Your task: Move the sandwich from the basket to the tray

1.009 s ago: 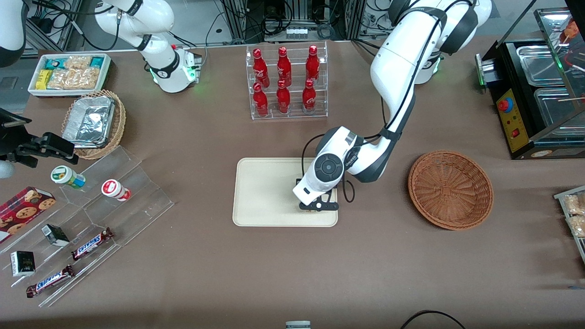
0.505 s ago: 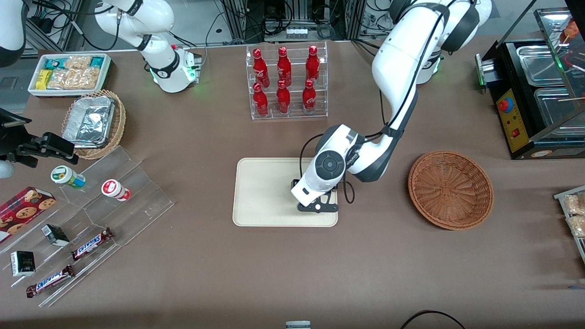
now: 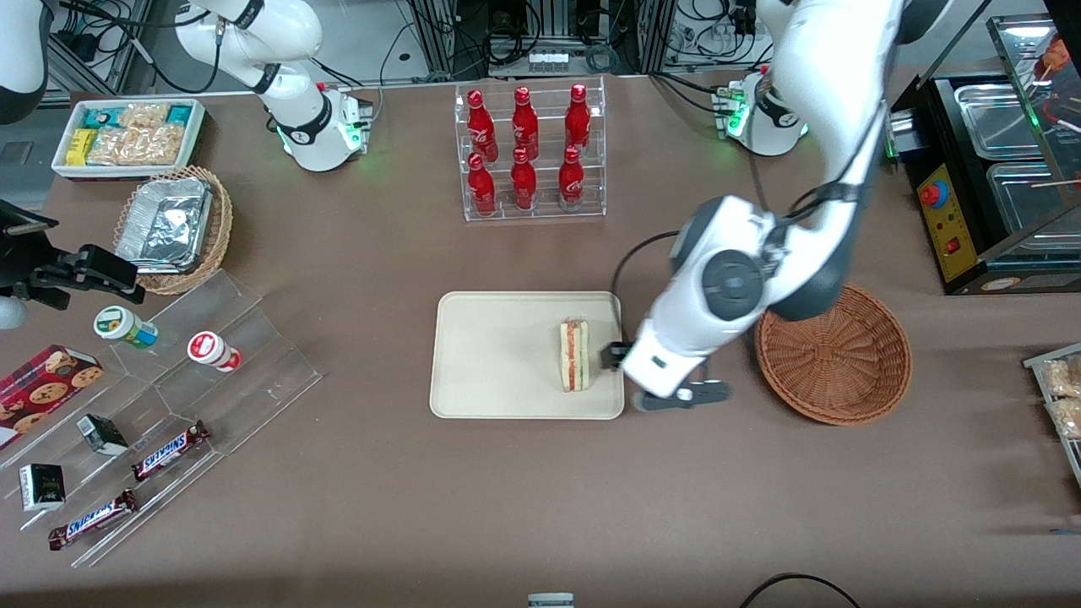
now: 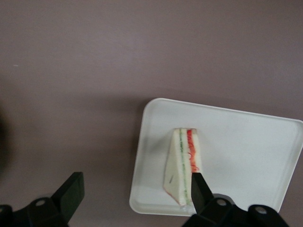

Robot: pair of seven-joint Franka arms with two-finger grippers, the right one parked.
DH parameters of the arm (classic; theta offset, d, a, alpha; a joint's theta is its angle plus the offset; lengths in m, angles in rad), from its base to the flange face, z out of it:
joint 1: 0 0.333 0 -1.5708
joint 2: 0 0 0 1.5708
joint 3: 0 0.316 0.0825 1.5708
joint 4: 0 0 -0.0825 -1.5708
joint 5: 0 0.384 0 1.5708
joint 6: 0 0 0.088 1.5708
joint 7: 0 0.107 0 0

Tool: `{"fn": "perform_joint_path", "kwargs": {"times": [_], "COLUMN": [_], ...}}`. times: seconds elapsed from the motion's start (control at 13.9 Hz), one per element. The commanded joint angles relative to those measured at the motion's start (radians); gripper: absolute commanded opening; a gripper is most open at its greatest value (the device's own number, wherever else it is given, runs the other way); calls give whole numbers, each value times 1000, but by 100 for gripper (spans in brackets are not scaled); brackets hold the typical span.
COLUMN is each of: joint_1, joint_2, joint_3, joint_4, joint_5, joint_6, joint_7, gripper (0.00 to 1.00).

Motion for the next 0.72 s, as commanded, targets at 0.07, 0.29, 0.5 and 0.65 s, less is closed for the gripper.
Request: {"fn": "perform_joint_path", "kwargs": {"times": [0.07, 0.29, 0.5, 0.65], "joint_1": [114, 143, 149, 194], "joint_2": [-160, -251, -306, -350], "joint_3": [-5, -5, -3, -11], "joint_4": [-98, -173, -199, -208], "joint_5": [21, 99, 136, 127], "joint_6": [-163, -174, -177, -194], "joint_7": [90, 117, 209, 287], "gripper": [100, 100, 100, 100]}}
